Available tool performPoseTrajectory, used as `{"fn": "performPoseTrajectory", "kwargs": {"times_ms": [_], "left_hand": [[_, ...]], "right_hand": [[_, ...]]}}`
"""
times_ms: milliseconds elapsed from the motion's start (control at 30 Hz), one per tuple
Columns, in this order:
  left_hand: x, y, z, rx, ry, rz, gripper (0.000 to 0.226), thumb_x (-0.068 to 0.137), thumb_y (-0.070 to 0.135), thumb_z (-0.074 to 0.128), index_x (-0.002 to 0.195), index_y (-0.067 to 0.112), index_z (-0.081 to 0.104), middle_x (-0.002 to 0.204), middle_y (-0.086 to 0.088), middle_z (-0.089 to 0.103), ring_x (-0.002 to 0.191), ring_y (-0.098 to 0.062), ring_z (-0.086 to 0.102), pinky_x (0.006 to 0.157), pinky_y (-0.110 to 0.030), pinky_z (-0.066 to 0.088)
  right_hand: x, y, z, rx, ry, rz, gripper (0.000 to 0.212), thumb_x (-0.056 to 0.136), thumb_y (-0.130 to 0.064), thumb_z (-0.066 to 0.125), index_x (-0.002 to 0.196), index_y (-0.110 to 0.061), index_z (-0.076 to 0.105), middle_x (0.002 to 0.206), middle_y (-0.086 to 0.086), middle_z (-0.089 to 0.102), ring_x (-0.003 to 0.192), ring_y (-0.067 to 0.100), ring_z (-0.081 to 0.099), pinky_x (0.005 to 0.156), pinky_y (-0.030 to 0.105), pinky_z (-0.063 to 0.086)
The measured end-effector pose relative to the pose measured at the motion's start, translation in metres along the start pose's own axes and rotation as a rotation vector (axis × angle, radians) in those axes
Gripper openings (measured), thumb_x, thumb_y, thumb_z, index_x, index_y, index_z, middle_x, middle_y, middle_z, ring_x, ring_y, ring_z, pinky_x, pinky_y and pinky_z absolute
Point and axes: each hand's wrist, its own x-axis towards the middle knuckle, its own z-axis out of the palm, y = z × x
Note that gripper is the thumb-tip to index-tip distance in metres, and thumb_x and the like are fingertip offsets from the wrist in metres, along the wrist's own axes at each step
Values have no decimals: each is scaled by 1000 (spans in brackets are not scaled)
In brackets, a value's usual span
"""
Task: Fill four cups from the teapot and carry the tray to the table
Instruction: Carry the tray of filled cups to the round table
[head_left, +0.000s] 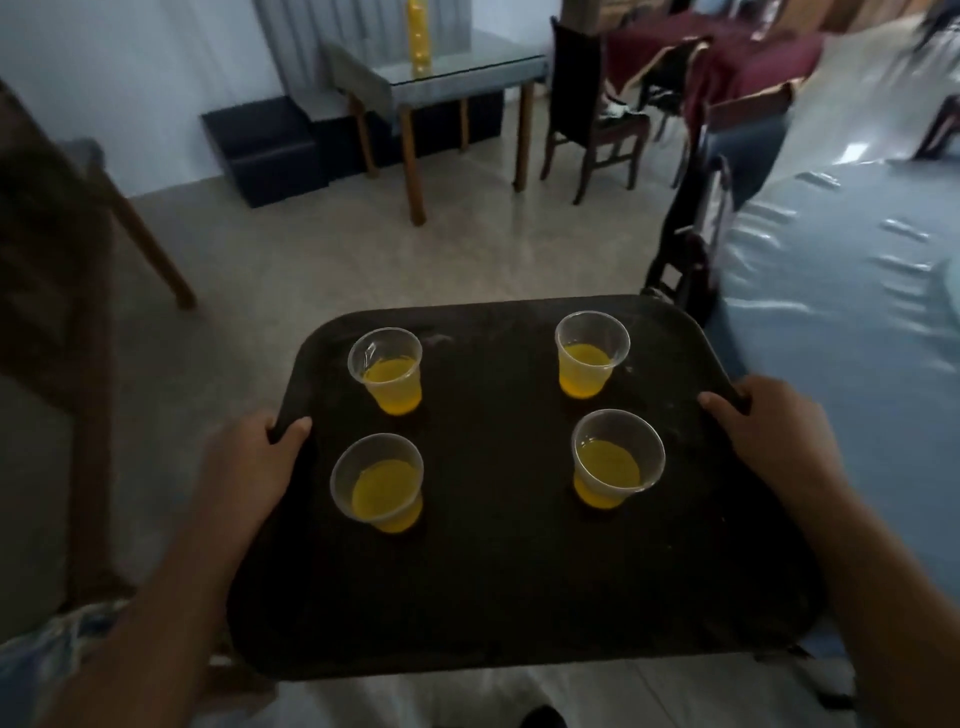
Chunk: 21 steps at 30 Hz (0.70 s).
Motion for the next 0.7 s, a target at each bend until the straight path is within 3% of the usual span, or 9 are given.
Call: {"fn": "performPoseTrajectory", "kwargs": {"times_ms": [167,400,533,700], "left_hand": [[7,60,52,102,-24,173,33,100,39,58,84,10,63,78,-14,65,72,-31,63,70,-46,51],[2,147,129,169,-102,370,39,98,34,63,73,5,57,66,-13,58,62,-27,53,56,-36,37],[2,197,173,160,-190,492,37,98,32,63,74,3,58,67,-14,59,61,-26,54,53,-34,35],[5,259,234,153,-290,665,36,98,29,64,76,2,59,65,-15,58,59,-27,51,53,-35,34]], "right_hand": [[-6,79,-24,6,91,150,43,94,-39,64,64,-11,51,59,7,53,54,20,47,48,28,27],[-38,171,-59,-14,184,351,41,93,-40,63,69,-8,57,62,7,56,54,18,47,48,27,29],[-59,213,-74,-15,254,483,41,93,-39,64,66,-9,57,62,9,59,55,23,52,50,30,34],[-84,249,-86,-45,337,658,44,93,-38,64,63,-8,53,60,8,55,52,19,45,49,31,30]]}}
